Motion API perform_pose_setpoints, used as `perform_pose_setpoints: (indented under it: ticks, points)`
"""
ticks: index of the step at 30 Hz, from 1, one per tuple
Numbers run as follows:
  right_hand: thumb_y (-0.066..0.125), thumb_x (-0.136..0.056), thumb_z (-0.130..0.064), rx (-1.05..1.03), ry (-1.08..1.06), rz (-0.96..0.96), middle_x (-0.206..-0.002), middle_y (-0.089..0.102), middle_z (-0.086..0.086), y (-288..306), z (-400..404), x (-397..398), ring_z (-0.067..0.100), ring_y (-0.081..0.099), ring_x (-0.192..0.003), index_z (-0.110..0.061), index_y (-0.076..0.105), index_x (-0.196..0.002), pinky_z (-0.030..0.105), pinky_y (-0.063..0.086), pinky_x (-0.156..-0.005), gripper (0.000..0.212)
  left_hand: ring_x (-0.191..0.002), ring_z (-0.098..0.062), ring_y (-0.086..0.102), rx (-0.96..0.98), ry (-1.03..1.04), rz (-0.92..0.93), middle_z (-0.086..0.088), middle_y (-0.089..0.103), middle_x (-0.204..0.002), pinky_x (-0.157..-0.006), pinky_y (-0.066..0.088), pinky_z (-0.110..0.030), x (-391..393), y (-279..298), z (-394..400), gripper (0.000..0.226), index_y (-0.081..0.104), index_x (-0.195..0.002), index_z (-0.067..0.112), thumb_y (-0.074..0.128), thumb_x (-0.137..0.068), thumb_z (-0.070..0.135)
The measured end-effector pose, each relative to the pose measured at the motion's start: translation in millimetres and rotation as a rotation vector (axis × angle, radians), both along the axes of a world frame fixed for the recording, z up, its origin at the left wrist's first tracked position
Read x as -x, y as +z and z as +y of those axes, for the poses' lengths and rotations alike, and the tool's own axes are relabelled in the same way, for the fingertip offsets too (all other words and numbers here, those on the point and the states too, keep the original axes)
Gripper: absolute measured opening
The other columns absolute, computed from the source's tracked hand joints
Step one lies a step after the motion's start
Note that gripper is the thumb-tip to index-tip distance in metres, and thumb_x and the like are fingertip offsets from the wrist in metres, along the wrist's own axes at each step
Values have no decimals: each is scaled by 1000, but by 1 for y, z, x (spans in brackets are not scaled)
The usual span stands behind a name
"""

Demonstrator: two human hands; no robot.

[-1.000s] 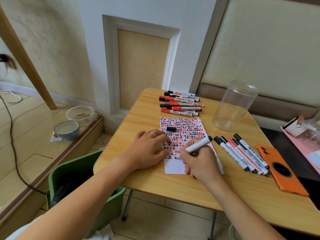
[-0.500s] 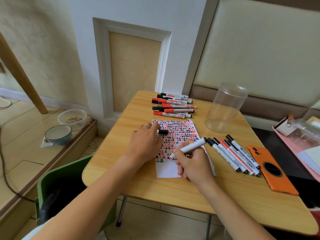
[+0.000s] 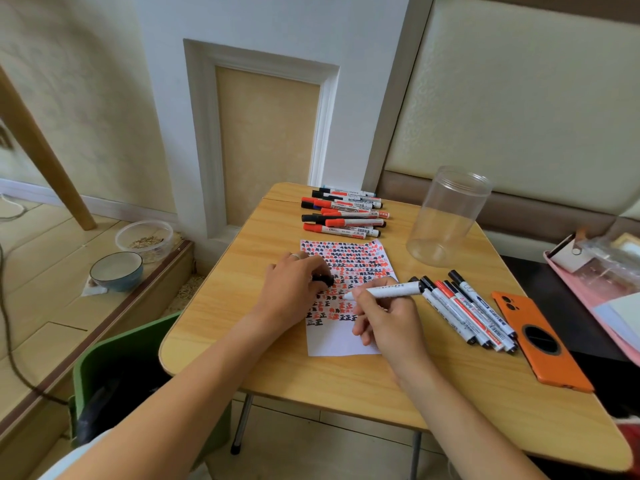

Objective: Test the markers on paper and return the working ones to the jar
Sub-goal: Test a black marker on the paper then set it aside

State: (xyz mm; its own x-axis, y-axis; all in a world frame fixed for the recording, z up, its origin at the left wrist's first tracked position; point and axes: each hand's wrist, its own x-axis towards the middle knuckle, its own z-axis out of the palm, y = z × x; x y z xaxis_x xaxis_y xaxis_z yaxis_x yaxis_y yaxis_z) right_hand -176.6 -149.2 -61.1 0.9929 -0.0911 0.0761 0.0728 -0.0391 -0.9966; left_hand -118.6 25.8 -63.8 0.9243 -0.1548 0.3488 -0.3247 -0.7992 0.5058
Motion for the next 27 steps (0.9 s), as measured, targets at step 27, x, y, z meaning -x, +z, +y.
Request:
perform_pose_setpoints:
  ticks: [27]
  points:
    - [73,-94,-22,-2,108,-61,-68,58,16,2,2,3,19,53,-52,-24,69,-87,25,40,-43,9,-82,-9,59,216,-371,-33,8,64,-91,-71,49,-26,36,9,9,12,65,-102,18,72,-93,16]
